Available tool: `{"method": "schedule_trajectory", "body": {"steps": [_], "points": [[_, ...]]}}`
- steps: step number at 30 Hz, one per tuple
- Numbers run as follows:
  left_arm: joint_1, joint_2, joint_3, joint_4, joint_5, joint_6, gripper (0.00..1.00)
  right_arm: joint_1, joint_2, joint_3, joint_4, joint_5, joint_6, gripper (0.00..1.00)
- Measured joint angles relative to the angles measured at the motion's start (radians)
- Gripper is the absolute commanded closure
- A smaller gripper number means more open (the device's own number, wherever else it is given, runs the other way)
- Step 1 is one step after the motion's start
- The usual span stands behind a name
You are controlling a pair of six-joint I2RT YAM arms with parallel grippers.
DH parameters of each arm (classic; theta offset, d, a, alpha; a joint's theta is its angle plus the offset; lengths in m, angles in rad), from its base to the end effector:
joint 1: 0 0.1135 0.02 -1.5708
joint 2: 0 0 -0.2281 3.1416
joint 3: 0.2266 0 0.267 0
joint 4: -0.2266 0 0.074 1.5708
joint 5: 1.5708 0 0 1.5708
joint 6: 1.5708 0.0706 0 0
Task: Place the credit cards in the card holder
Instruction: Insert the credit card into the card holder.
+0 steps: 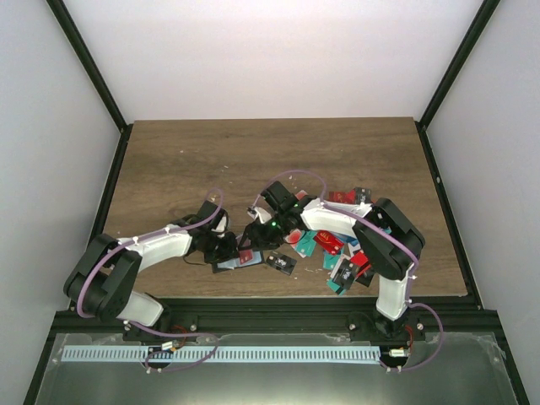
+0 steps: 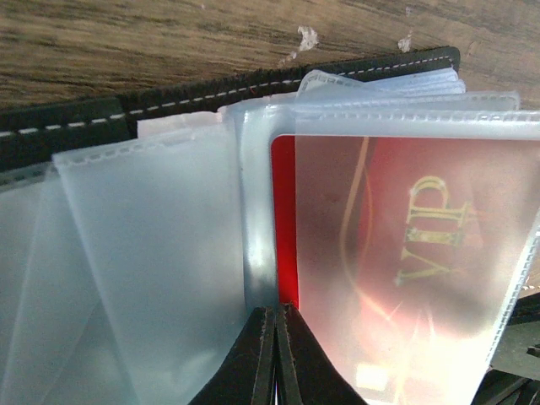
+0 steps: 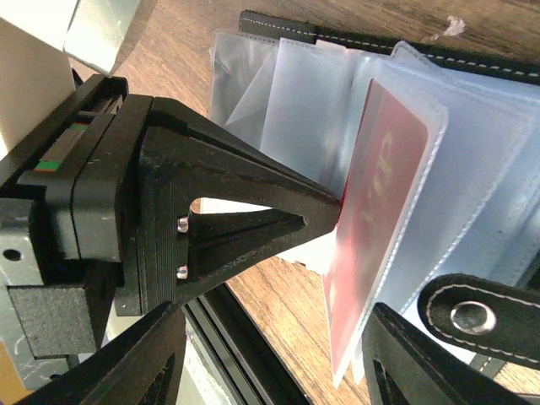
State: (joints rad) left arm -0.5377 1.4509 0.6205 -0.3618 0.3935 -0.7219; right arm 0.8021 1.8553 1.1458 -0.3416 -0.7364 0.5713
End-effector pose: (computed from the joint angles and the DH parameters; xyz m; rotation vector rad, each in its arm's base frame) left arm 0.2128 -0.1584 0.0590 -0.1596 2.9563 -0.8104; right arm 0.2323 0.3084 0.0988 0.6014 -2.7198 -1.2938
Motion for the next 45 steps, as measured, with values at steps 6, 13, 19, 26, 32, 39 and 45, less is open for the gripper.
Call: {"method": "schedule_trajectory", "body": {"steps": [6, 13, 19, 26, 32, 39, 45], "points": [[0.0, -0.006, 0.0, -0.009, -0.008, -0.003, 0.96, 0.015, 0.001, 0.0, 0.013, -0.011, 0.005, 0.41], [0.0, -0.137, 0.032, -0.136, -0.082, -0.027, 0.96, 0.047, 0.034, 0.016, 0.025, -0.025, 0.016, 0.41], [0.0, -0.293, 0.074, -0.269, -0.172, -0.081, 0.96, 0.075, 0.072, 0.053, 0.026, -0.027, 0.026, 0.41], [0.011, -0.505, 0.104, -0.453, -0.29, -0.177, 0.93, 0.126, 0.177, 0.204, 0.019, -0.046, 0.036, 0.4], [0.016, -0.618, 0.172, -0.562, -0.37, -0.217, 0.9, 0.165, 0.223, 0.306, 0.009, -0.077, 0.031, 0.39], [0.016, -0.612, 0.205, -0.574, -0.352, -0.185, 0.88, 0.169, 0.152, 0.339, -0.063, -0.047, -0.013, 0.37], [0.016, -0.525, 0.261, -0.51, -0.294, -0.12, 0.88, 0.122, -0.081, 0.266, -0.132, 0.079, -0.025, 0.35]]}}
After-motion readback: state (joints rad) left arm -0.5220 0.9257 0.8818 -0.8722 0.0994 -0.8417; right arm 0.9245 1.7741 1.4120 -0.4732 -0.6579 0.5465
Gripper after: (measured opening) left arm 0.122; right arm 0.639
